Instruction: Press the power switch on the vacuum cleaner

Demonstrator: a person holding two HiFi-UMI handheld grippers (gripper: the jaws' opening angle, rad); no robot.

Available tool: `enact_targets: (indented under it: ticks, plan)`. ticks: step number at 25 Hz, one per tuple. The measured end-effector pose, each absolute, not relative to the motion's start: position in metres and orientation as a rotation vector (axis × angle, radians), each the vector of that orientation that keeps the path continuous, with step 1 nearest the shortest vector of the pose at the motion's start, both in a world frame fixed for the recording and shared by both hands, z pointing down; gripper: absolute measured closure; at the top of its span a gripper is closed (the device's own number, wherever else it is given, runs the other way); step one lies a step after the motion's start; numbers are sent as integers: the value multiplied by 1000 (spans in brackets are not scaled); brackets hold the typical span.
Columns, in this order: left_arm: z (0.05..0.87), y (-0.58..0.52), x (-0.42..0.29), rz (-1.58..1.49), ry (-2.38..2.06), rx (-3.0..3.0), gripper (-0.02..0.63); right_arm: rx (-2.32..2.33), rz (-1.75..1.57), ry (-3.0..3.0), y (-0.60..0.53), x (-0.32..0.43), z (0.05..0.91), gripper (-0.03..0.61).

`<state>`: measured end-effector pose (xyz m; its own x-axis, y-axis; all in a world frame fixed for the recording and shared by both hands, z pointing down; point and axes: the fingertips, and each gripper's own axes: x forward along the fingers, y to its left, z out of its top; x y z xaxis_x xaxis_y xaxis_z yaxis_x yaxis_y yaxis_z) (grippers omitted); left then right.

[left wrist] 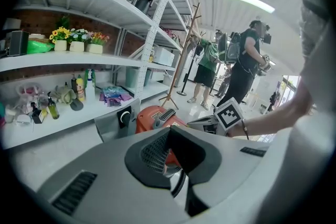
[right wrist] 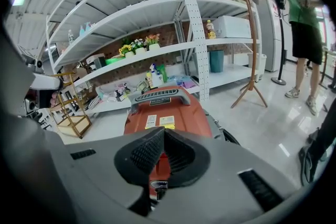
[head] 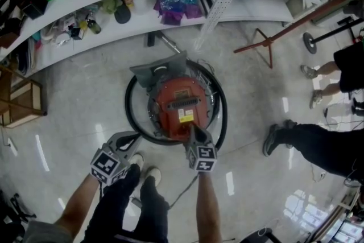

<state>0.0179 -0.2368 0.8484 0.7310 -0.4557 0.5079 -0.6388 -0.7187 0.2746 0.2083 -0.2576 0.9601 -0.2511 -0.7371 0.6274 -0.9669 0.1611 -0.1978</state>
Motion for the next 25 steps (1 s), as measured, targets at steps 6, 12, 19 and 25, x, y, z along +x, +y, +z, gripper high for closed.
enact_targets:
  ticks: [6, 12, 19, 25]
  plan:
    - [852, -235, 20, 580, -832, 2494, 604, 1618, 798, -2046, -260, 210, 968, 568]
    - [850, -238, 20, 579, -831, 2488, 604, 1624, 801, -2047, -262, 210, 965, 566]
    - [853, -239, 24, 577, -821, 2487, 604, 1635, 785, -2016, -263, 215, 970, 566]
    - [853, -240, 22, 579, -823, 2482, 604, 1627, 732, -2010, -263, 212, 966, 566]
